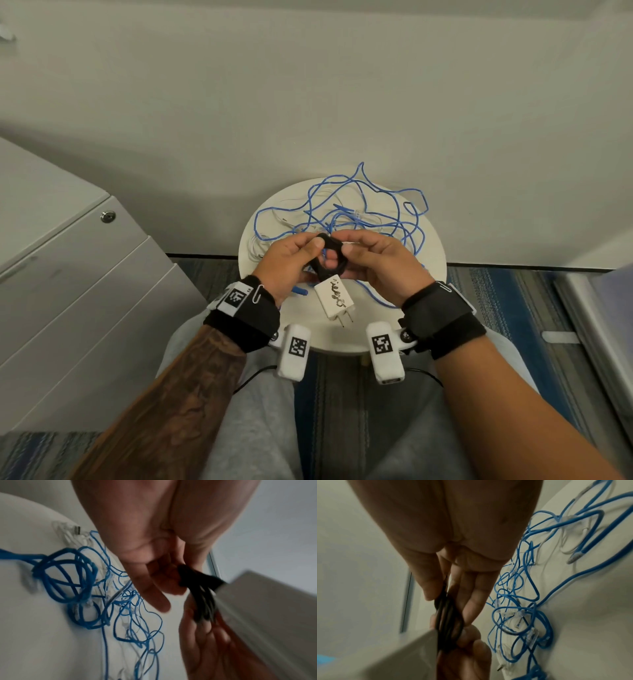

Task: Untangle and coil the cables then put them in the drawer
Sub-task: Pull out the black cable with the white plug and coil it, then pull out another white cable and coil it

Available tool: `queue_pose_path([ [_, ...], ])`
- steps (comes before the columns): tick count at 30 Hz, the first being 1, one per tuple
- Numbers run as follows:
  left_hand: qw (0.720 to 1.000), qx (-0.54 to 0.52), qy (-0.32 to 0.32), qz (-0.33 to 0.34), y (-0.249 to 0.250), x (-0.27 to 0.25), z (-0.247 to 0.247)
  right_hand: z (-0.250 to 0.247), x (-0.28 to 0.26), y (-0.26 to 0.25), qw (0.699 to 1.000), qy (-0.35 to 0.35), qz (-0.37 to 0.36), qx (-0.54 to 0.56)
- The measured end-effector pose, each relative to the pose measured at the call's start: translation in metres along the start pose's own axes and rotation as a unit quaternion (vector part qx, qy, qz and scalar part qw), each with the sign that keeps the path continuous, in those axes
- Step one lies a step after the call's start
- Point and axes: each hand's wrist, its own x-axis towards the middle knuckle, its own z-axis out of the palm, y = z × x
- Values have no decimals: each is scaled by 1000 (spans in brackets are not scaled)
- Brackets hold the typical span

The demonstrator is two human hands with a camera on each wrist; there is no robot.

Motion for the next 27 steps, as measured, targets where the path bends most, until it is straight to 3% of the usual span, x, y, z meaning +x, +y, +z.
queue_pose_path([
  [3,995,-67,-56,-44,7,-2,-5,-2,0,-1,999,-17,3,28],
  [5,998,-34,-50,-34,9,-3,-9,3,5,3,1000,22,-8,7],
  [8,1000,15,-8,-13,10,-6,-18,16,15,11,995,88,-46,-28],
  [11,999,9,43,-8,10,-8,-32,32,29,17,989,107,-82,-58],
  [17,989,0,147,9,6,-12,-71,58,54,20,962,51,-100,-249],
  [20,974,-15,226,-1,3,-9,-103,56,66,26,908,42,-59,-413],
  [24,962,-21,272,-26,-4,-1,-135,67,71,51,753,-60,31,-654],
  [27,956,-9,290,-39,-10,9,-149,68,74,60,702,-67,36,-708],
])
